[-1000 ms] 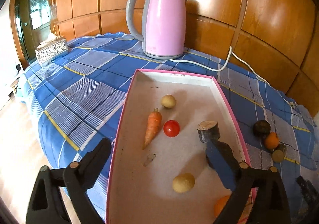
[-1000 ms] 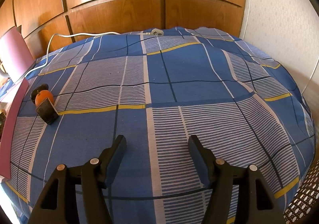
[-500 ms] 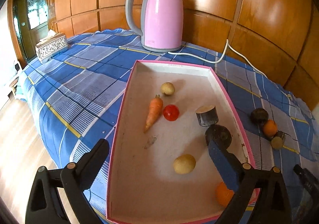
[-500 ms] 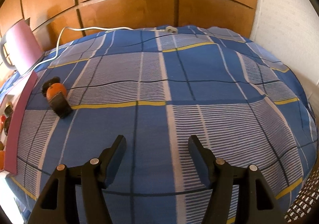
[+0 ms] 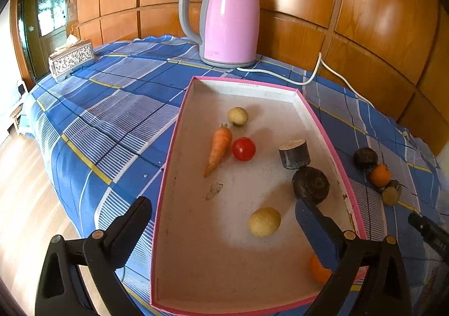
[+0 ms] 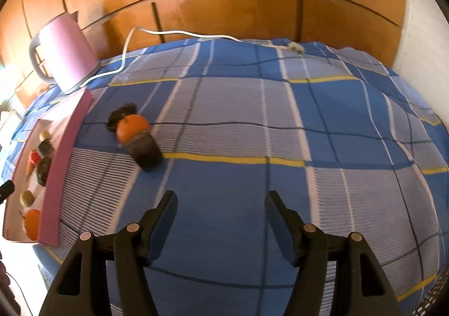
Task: Organize fruits
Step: 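Move the right gripper toward the dark round vegetable beside the tray, then grasp the dark round vegetable with the right gripper, then carry the dark round vegetable with the right gripper into the tray and release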
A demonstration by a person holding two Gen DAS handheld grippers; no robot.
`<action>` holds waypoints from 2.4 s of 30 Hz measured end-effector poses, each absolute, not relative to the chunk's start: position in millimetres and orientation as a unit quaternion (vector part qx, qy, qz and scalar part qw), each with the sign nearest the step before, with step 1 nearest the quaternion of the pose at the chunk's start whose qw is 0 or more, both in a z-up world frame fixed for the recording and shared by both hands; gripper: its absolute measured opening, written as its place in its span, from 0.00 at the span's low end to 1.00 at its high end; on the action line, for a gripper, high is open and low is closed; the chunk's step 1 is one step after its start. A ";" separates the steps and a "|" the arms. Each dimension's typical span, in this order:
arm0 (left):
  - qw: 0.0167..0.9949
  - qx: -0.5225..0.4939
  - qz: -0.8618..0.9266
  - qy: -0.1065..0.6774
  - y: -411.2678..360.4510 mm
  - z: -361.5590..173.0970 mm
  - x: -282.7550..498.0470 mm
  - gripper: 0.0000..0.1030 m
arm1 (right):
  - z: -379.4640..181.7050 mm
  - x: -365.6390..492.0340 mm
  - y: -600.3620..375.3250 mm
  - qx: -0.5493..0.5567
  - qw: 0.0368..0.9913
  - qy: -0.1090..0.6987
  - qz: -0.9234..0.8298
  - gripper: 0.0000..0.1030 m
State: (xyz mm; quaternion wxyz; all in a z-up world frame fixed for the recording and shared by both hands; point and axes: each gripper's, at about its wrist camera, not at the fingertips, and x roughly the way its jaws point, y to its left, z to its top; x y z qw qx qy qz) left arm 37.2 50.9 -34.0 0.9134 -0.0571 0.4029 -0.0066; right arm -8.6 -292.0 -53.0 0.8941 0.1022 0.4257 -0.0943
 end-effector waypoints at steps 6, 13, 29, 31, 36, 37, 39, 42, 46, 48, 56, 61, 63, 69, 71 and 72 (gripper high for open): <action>0.912 -0.053 -0.010 0.407 49.5 -36.4 38.1 1.00 | -39.4 9.4 -275.8 0.096 0.903 0.417 -0.049 0.64; 0.914 -0.054 -0.017 0.401 48.6 -34.4 36.9 1.00 | -24.6 36.2 -251.7 0.074 0.910 0.408 0.004 0.64; 0.912 -0.071 -0.018 0.404 55.2 -35.7 39.8 1.00 | -30.8 120.6 -207.2 -0.032 0.893 0.442 0.075 0.64; 0.911 -0.076 -0.015 0.405 57.3 -35.9 40.6 1.00 | -37.3 129.9 -201.1 -0.046 0.887 0.453 0.079 0.64; 0.910 -0.080 -0.012 0.406 60.4 -35.6 42.0 1.00 | -54.9 143.0 -189.4 -0.096 0.868 0.482 0.073 0.63; 0.910 -0.080 -0.011 0.406 60.8 -35.5 41.9 1.00 | -57.9 143.4 -188.4 -0.102 0.867 0.483 0.074 0.53; 0.911 -0.079 -0.008 0.405 62.2 -34.9 41.6 1.00 | -59.3 143.4 -188.0 -0.102 0.869 0.478 0.073 0.49; 0.910 -0.079 -0.003 0.406 64.4 -34.1 40.7 1.00 | -59.0 142.0 -191.2 -0.091 0.874 0.471 0.076 0.49; 0.910 -0.079 0.002 0.406 66.8 -33.2 38.8 1.00 | -51.6 139.2 -192.5 -0.077 0.884 0.455 0.072 0.49; 0.911 -0.079 0.001 0.405 66.5 -31.6 37.1 1.00 | -45.8 137.0 -192.1 -0.067 0.889 0.447 0.074 0.49; 0.910 -0.087 -0.002 0.406 67.3 -29.3 34.8 1.00 | -18.2 119.5 -181.7 -0.039 0.909 0.406 0.088 0.49; 0.907 -0.098 0.005 0.410 70.9 -31.2 34.5 1.00 | -8.7 102.4 -170.5 -0.017 0.912 0.393 0.112 0.49; 0.905 -0.103 0.013 0.412 74.3 -32.5 35.0 1.00 | -8.1 96.3 -166.8 -0.006 0.912 0.393 0.121 0.49; 0.904 -0.117 0.044 0.409 89.1 -32.6 35.2 1.00 | -12.0 82.1 -151.8 0.022 0.898 0.410 0.159 0.49; 0.903 -0.121 0.054 0.408 94.3 -32.8 35.8 1.00 | -13.6 81.5 -144.7 0.019 0.895 0.413 0.166 0.49; 0.903 -0.122 0.059 0.408 97.1 -33.1 36.9 1.00 | -13.5 82.6 -142.7 0.019 0.894 0.414 0.168 0.49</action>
